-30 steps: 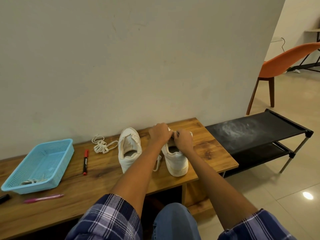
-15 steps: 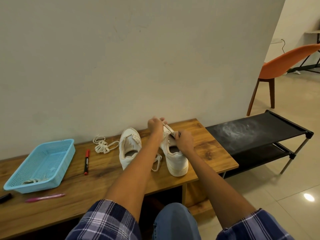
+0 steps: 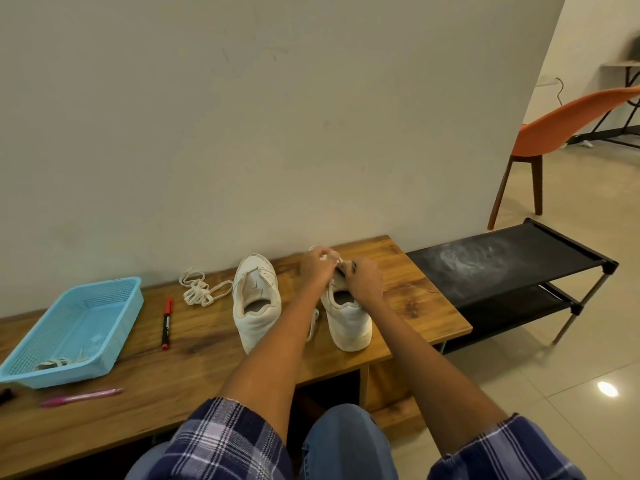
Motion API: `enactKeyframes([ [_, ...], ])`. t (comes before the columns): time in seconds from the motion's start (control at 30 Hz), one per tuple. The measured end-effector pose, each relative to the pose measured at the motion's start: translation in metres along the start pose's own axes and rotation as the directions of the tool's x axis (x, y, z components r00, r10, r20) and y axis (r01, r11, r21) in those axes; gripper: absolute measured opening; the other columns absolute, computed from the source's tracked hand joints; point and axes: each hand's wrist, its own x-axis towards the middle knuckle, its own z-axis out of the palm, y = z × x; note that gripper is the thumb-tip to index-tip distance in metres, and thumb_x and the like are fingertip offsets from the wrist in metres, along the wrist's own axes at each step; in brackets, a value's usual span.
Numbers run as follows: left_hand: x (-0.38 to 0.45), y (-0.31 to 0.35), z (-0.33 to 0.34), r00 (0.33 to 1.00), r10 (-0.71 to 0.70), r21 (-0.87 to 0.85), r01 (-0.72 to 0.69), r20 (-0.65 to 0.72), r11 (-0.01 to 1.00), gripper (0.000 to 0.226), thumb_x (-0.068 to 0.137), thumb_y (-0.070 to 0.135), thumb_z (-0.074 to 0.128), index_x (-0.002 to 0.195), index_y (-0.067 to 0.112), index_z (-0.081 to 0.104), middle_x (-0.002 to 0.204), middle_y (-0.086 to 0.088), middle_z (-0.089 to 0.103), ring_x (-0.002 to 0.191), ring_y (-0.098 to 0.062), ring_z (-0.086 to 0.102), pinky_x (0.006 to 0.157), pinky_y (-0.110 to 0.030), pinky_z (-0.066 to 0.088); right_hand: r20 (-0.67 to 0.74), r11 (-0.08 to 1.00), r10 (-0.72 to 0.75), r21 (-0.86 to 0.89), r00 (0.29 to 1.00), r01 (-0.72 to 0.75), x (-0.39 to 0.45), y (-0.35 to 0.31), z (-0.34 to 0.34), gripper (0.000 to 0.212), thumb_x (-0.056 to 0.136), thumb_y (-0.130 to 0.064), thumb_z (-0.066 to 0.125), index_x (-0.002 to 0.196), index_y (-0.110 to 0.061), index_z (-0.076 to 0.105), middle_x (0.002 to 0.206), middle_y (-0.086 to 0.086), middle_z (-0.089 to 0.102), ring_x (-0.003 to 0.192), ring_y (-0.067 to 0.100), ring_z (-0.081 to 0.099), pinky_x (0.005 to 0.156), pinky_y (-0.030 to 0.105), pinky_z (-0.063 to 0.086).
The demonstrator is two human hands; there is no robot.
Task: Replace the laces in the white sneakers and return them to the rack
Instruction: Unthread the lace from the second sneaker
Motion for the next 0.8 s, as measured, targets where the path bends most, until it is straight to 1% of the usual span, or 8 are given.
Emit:
enactKeyframes([
  [0.07,0.003,0.005,-0.009,0.980,-0.189,-0.509,0.135,-0.057,0.850,0.019,0.095,0.012,0.043,0.106,0.006,0.057,0.097,-0.010,0.060,0.070,-0.015,0.054,0.059,-0.026,0.045,0.006,1.000,0.001,-0.016,1.000,-0.001,0.000,-0.002,-0.001,0.042,0.097,-0.018,0.042,0.056,-0.017,0.033,0.058,0.000,0.040,0.064,0.019,0.042,0.048,0.028,0.024],
  [0.13,0.011,0.011,-0.016,0.954,-0.298,-0.721,0.177,-0.043,0.670,0.020,0.099,0.012,0.032,0.111,0.006,0.046,0.092,-0.012,0.059,0.062,-0.016,0.054,0.057,-0.028,0.045,0.010,0.999,0.005,-0.036,1.000,-0.005,0.000,-0.003,-0.001,0.040,0.097,-0.018,0.041,0.058,-0.016,0.035,0.061,0.002,0.041,0.066,0.020,0.043,0.056,0.029,0.028],
  [0.27,0.008,0.016,-0.017,0.999,-0.002,0.056,0.004,-0.035,0.998,0.029,0.094,0.020,0.047,0.118,0.004,0.044,0.109,-0.012,0.059,0.090,-0.023,0.057,0.072,-0.031,0.042,0.018,0.999,0.006,-0.037,1.000,-0.005,-0.001,-0.003,0.000,0.040,0.097,-0.017,0.042,0.058,-0.015,0.035,0.061,0.003,0.041,0.067,0.021,0.044,0.059,0.032,0.030],
  [0.37,0.003,0.009,-0.007,0.978,0.091,0.568,-0.185,0.189,0.802,0.036,0.087,0.028,0.060,0.117,0.010,0.053,0.111,-0.005,0.059,0.103,-0.025,0.057,0.079,-0.031,0.044,0.011,1.000,0.003,-0.009,1.000,-0.003,-0.003,-0.004,-0.002,0.038,0.096,-0.016,0.042,0.059,-0.013,0.038,0.063,0.004,0.044,0.066,0.021,0.044,0.058,0.031,0.031],
  [0.43,0.001,0.006,-0.003,0.980,0.083,0.627,-0.180,0.180,0.758,0.025,0.088,0.027,0.058,0.107,0.011,0.064,0.111,-0.006,0.062,0.104,-0.024,0.058,0.077,-0.029,0.044,0.012,1.000,0.004,0.003,1.000,-0.004,-0.003,-0.003,-0.002,0.033,0.096,-0.015,0.041,0.064,-0.009,0.044,0.066,0.007,0.047,0.066,0.021,0.044,0.058,0.031,0.031],
  [0.57,0.001,0.000,-0.006,0.997,0.076,0.038,-0.075,-0.017,0.996,0.014,0.088,0.020,0.060,0.076,0.016,0.054,0.080,-0.001,0.057,0.073,-0.016,0.054,0.058,-0.024,0.038,0.016,1.000,0.003,0.010,1.000,-0.003,-0.002,-0.003,-0.003,0.040,0.096,-0.017,0.044,0.057,-0.016,0.036,0.058,-0.001,0.041,0.060,0.018,0.041,0.046,0.025,0.023],
  [0.67,0.010,0.008,-0.022,0.978,-0.147,-0.559,0.039,-0.150,0.828,0.021,0.094,0.014,0.052,0.075,0.015,0.043,0.082,-0.002,0.058,0.069,-0.015,0.063,0.062,-0.030,0.048,0.017,1.000,0.003,-0.008,1.000,-0.002,-0.003,-0.005,-0.004,0.041,0.096,-0.017,0.043,0.056,-0.017,0.033,0.056,-0.002,0.037,0.058,0.016,0.039,0.045,0.024,0.022],
  [0.8,0.019,0.012,-0.030,0.991,-0.044,-0.322,0.001,-0.126,0.947,0.015,0.095,0.023,0.052,0.086,0.013,0.047,0.096,-0.009,0.064,0.086,-0.030,0.068,0.075,-0.040,0.055,0.015,1.000,0.010,0.016,1.000,-0.011,-0.003,-0.004,-0.003,0.038,0.096,-0.017,0.043,0.059,-0.015,0.037,0.057,-0.002,0.039,0.063,0.018,0.041,0.045,0.025,0.022],
])
